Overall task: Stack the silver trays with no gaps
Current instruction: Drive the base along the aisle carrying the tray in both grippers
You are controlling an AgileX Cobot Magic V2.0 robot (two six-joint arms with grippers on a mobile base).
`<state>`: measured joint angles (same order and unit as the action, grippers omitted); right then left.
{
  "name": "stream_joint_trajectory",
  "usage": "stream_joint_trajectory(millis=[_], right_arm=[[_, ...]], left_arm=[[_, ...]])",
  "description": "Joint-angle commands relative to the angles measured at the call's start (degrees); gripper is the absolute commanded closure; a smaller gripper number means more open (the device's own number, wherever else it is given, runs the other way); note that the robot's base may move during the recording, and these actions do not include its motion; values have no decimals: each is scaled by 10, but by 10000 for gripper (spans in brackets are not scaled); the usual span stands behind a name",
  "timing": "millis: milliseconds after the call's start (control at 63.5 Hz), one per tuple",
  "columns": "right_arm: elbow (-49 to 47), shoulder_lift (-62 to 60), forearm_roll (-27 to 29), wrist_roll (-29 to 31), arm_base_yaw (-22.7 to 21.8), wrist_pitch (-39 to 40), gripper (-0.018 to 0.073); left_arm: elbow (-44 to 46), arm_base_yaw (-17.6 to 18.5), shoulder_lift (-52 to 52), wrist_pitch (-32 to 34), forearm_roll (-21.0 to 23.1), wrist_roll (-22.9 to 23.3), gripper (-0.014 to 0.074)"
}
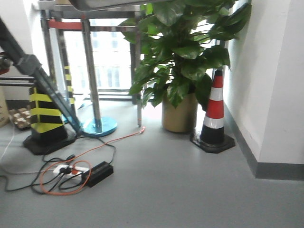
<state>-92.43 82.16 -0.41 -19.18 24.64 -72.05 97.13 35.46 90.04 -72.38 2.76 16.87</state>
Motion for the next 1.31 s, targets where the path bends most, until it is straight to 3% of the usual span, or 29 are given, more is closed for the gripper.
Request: stream_joint_trajectory(millis=[0,1292], right_arm=[[-20,-21,38,8,5,-35,504],[-20,-21,38,8,5,-32,504]], left_arm=[[13,11,-20,-23,44,-24,645],[13,11,-20,-23,44,-24,645]])
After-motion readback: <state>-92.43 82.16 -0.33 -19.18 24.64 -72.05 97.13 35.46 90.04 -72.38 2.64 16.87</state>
